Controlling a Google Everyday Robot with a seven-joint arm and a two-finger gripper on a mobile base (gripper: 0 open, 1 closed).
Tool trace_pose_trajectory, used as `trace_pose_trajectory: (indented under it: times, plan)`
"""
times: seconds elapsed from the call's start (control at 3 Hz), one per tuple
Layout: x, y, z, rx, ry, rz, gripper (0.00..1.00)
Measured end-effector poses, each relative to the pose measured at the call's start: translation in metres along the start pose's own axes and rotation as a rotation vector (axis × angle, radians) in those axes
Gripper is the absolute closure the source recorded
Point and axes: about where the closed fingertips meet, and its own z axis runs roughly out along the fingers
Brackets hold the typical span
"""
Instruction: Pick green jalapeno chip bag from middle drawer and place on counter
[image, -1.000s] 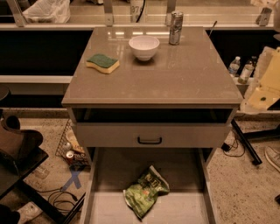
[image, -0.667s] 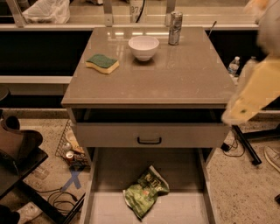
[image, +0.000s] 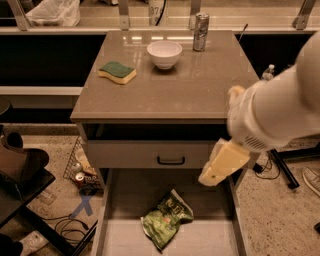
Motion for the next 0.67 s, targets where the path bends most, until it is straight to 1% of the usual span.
trace_pose_trajectory:
  times: [0.33, 0.67]
  plan:
    - [0.028, 0.040, 0.111, -0.129, -0.119, 0.074, 0.00]
    - [0.022, 0.077, 0.180, -0.164, -0.274, 0.115, 0.00]
